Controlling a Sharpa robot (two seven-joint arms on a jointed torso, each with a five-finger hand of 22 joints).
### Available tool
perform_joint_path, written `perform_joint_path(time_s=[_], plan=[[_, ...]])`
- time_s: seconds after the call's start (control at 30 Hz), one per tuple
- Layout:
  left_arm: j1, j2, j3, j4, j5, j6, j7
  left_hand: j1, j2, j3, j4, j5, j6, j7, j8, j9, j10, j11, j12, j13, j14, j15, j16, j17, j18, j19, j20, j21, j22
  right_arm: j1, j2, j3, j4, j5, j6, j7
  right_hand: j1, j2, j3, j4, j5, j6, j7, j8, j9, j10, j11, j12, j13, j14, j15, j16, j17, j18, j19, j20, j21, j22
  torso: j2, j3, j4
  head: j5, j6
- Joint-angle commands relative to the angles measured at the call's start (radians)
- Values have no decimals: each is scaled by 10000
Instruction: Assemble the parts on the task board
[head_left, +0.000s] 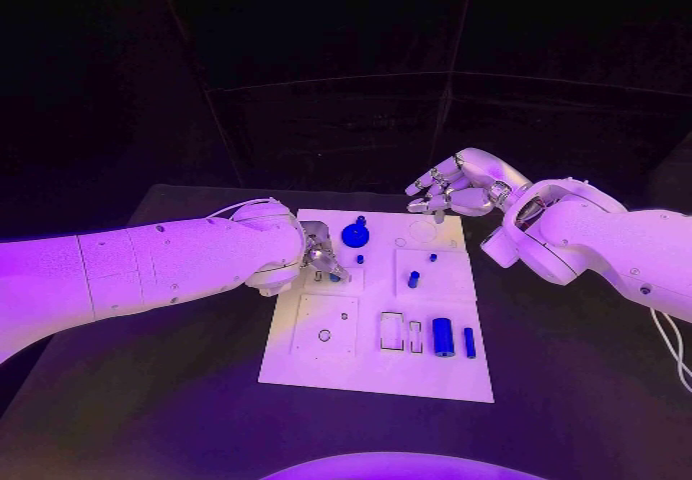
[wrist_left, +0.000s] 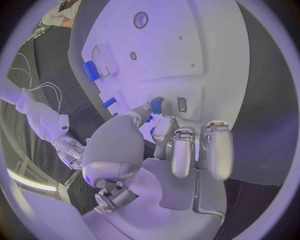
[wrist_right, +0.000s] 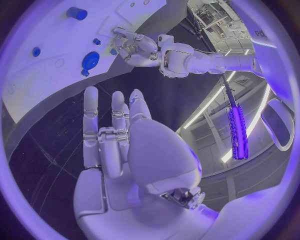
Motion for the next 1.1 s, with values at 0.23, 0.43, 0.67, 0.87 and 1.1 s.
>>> perform_joint_path(time_s=[0.23,0.43,0.67,0.87,1.1], plan=[[-9,78,-6,-105,-45,150,-57,-53,103,-326,67,-28,37,0,14,56,-29,-51,68,12,1040,-87,30,2634,-41,165,-85,24,754,19,-8,7,19,-54,28,31,-5,62,-55,15,66,-25,22,23,4,-42,41,48,-10,1076,74,24,2632,25,58,32,-68,10,3,-1,0,-12,-8],[-11,122,-6,-182,-44,151,-41,-216,107,-743,254,-30,52,11,5,103,-25,-40,84,30,1040,-82,30,2634,-43,169,-88,24,764,19,-11,7,21,-54,19,24,-18,64,-74,26,69,-30,25,21,3,-44,46,49,-11,1076,77,24,2632,25,58,34,-72,12,1,1,4,-29,4],[-13,147,-5,-263,-44,210,-31,-715,-38,-1571,707,-29,91,37,-15,158,-5,-15,128,76,1040,-66,30,2634,-58,201,-77,58,836,19,-38,7,40,-54,92,13,-111,38,-210,102,330,-52,28,15,4,-58,56,57,-6,1076,93,24,2632,24,50,50,-98,15,5,3,-3,-39,-10],[-13,136,-5,-281,-44,248,-28,-846,-108,-2315,1001,-27,111,4,-48,206,1,-44,150,99,1040,-89,30,2634,-63,217,-87,72,871,19,-60,7,47,-54,110,-3,-231,13,-333,198,485,-78,33,6,3,-54,68,74,4,1076,106,24,2632,23,51,61,-114,17,0,-1,8,-55,-13],[-16,25,-1,-195,-44,128,72,-909,-217,-3092,1382,-35,122,-33,-71,270,53,-81,233,187,1040,-128,30,2634,-79,255,-128,115,955,19,-77,7,43,-147,157,-65,-514,-127,-659,422,1033,-129,37,0,5,-54,89,115,34,1076,127,24,2632,24,58,80,-151,17,-3,-4,21,-45,3]])
